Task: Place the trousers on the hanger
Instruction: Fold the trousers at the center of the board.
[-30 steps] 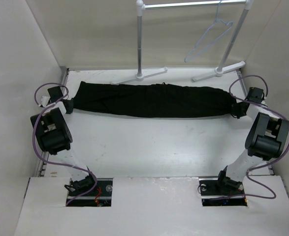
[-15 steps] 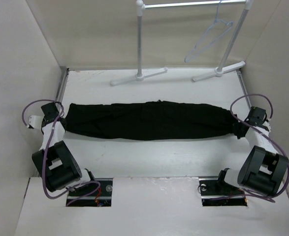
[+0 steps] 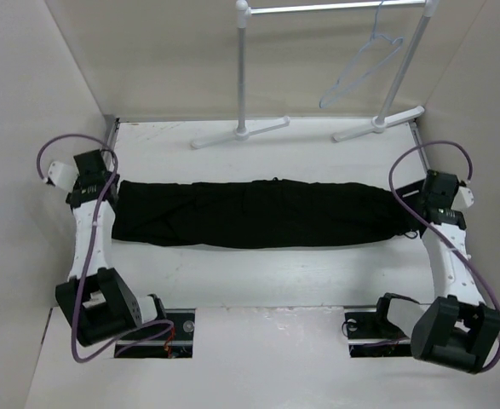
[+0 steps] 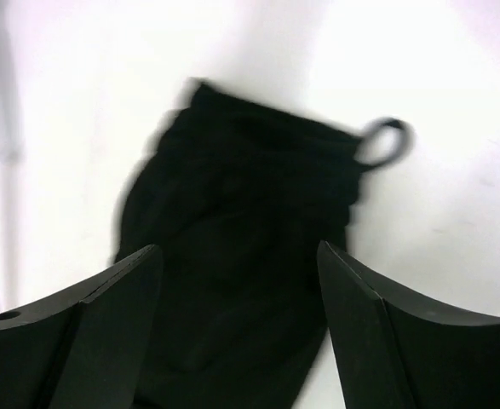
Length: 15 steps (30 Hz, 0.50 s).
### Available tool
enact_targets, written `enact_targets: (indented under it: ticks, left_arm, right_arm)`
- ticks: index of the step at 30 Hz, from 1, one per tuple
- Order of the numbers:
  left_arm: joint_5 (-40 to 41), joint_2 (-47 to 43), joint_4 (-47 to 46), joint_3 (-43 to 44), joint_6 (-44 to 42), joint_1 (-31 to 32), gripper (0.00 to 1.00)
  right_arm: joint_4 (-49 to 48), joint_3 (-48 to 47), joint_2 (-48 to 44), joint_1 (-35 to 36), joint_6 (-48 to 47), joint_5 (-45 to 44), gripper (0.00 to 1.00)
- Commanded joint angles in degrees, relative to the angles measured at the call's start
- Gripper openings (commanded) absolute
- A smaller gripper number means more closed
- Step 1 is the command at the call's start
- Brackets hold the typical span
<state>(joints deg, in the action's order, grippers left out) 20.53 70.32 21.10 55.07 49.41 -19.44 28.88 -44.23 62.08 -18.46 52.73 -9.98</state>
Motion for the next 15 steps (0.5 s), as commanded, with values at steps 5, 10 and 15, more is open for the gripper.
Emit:
enact_targets:
  ticks: [5,10,15]
  left_arm:
    - [-8.58,20.52,2.18,15.75,-8.62,5.86,0.54]
    - [-9.63,31.52,4.47,24.1,-9.77,5.95,0.52]
    - [-8.5,37.42,5.35,27.72,-9.59,5.95,0.42]
  right_arm:
    - [-3.39,-4.9,3.73,12.25,-5.09,1.0,0.5]
    - [-6.9,-3.77,7.26,17.79,-5.09,7.07,0.33]
    - [-9.1,1.06,8.05,20.52,-4.83,6.64,0.48]
